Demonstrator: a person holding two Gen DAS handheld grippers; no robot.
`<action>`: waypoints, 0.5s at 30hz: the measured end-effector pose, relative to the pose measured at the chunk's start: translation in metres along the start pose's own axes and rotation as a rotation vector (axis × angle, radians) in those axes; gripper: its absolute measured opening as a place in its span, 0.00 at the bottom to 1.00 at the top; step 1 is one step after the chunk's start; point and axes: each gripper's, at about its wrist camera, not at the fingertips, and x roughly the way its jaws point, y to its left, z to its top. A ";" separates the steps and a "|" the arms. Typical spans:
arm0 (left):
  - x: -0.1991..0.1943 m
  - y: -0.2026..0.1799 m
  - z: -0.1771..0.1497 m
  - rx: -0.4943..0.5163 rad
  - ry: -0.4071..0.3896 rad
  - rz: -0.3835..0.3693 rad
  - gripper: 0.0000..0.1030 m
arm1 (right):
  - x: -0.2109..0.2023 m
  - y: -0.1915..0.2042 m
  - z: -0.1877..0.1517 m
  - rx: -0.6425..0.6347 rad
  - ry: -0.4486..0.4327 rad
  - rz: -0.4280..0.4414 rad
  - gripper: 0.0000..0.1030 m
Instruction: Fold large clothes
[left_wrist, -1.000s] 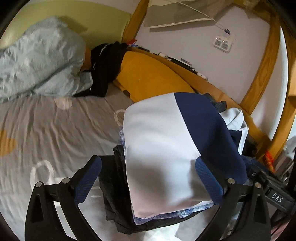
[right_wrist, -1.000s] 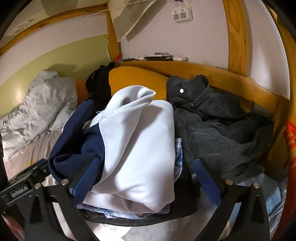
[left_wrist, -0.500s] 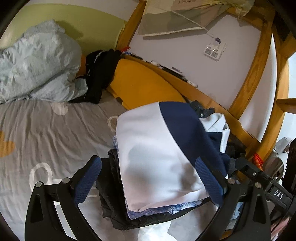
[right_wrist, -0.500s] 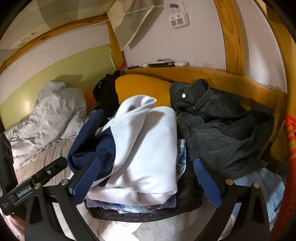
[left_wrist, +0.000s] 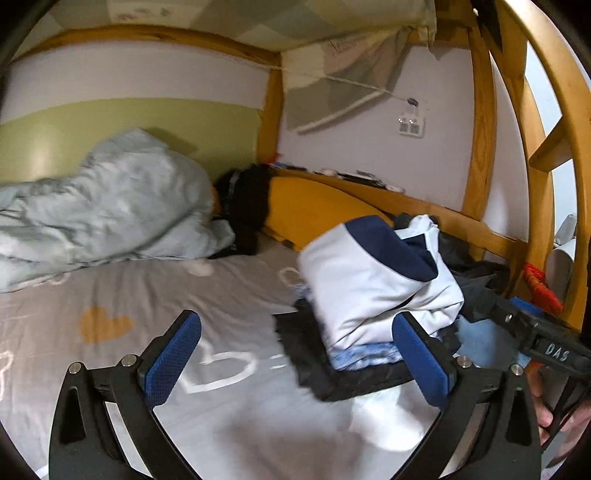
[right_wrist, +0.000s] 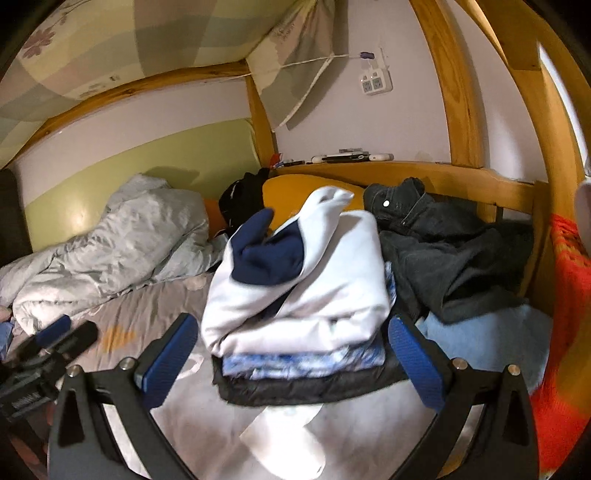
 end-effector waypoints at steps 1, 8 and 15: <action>-0.006 0.003 -0.003 0.003 -0.010 0.008 1.00 | -0.001 0.003 -0.006 -0.002 0.004 -0.001 1.00; -0.030 0.010 -0.032 0.077 -0.065 0.090 1.00 | -0.003 0.014 -0.041 -0.006 -0.006 -0.013 1.00; -0.020 0.020 -0.050 0.092 -0.044 0.108 1.00 | 0.012 0.031 -0.064 -0.065 0.008 -0.011 1.00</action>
